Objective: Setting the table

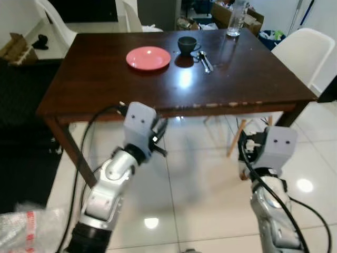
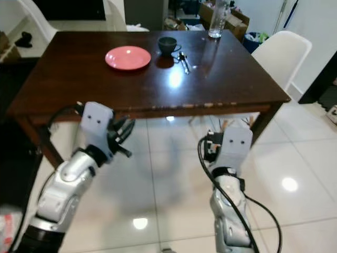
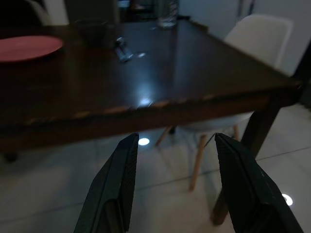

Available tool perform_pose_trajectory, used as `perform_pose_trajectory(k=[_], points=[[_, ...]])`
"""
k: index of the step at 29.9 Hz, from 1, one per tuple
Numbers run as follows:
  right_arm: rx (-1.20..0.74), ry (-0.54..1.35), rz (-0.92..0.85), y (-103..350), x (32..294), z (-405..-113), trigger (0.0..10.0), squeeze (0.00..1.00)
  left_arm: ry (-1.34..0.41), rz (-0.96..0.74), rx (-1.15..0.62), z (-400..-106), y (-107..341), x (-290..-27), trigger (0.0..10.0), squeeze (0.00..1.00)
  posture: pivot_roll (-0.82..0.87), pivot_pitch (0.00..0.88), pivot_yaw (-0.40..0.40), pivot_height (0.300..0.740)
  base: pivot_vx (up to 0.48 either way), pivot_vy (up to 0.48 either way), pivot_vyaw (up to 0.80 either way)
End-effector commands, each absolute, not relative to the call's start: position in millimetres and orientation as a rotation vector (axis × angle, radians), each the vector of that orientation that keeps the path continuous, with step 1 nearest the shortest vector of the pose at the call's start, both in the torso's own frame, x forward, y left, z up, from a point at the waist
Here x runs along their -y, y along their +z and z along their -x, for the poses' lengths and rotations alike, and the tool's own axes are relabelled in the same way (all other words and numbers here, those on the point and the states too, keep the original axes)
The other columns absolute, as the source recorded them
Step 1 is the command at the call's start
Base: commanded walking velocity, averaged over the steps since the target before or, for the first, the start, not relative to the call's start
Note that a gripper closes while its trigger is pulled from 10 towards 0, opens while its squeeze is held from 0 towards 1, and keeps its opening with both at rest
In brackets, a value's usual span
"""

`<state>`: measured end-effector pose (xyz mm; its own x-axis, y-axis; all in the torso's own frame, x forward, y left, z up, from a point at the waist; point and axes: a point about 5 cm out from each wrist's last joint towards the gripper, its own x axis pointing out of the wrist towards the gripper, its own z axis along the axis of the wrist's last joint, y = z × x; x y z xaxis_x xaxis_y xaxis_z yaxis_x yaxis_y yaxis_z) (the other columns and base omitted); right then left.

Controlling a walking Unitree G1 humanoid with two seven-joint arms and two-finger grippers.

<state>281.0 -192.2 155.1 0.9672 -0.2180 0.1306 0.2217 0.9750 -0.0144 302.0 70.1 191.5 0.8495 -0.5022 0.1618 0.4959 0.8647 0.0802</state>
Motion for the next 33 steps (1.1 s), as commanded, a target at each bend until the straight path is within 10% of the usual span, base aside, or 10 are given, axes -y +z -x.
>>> perform_pose_trajectory(k=[1,33], points=[[0.126,-0.223,0.026,153.3,191.0,-279.2,10.0,0.0,-0.512,-0.049,0.163,-301.8,185.8,-75.6,10.0,0.0,-0.13,0.013,0.044,0.74,0.461,0.0,0.0],[0.122,-0.235,0.025,151.9,191.5,-277.7,10.0,0.0,-0.518,-0.045,0.161,-302.7,185.8,-73.6,10.0,0.0,-0.13,0.023,0.051,0.74,0.461,0.0,0.0]])
